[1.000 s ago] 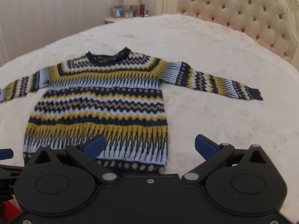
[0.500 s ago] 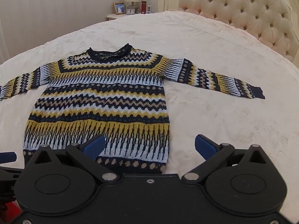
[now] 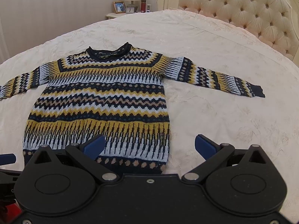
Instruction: Fold small clothes
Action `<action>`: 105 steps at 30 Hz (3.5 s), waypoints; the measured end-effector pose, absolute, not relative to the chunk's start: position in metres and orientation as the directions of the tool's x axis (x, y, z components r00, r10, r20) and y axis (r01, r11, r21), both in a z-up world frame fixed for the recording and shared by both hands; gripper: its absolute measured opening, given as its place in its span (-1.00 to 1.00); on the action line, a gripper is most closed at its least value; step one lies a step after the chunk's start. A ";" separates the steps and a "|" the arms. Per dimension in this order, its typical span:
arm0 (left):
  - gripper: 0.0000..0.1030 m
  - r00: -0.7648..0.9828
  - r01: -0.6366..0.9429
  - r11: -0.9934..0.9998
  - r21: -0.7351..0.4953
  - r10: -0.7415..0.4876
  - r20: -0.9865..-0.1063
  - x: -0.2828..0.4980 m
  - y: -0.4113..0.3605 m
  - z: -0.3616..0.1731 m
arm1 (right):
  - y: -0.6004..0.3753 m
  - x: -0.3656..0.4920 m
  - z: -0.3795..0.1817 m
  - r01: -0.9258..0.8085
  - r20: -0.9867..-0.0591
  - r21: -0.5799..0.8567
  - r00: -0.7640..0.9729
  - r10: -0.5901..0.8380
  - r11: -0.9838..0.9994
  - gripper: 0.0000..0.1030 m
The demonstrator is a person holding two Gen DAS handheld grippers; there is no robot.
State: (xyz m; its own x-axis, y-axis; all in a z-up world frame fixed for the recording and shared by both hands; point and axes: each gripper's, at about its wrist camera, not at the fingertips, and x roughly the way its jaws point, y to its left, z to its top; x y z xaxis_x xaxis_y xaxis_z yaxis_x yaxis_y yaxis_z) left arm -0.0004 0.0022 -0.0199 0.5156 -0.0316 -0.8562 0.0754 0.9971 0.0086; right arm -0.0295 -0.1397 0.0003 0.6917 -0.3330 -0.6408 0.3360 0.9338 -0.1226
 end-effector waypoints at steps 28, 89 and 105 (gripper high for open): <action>0.81 0.593 -0.002 0.998 0.070 0.057 -0.803 -0.002 0.017 -0.008 | -0.140 -0.030 -0.003 0.322 -0.654 -0.114 0.688 -0.315 0.940 0.97; 0.81 0.593 -0.025 0.995 -0.093 -0.060 -0.803 0.028 0.056 -0.019 | -0.136 -0.003 -0.019 0.288 -0.796 -0.125 0.542 -0.269 0.949 0.97; 0.81 0.660 -0.047 0.998 -0.044 -0.003 -0.751 0.060 0.083 0.003 | -0.131 0.027 0.014 0.216 -0.650 0.006 0.743 -0.160 0.976 0.97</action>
State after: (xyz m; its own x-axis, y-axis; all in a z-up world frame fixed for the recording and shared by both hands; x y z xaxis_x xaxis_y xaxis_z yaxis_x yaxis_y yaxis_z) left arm 0.0603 0.0832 0.0031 0.6601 -0.0026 -0.7512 -0.0467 0.9979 -0.0445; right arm 0.0272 -0.1311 0.0137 0.7428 -0.1604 -0.6500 0.2160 0.9764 0.0059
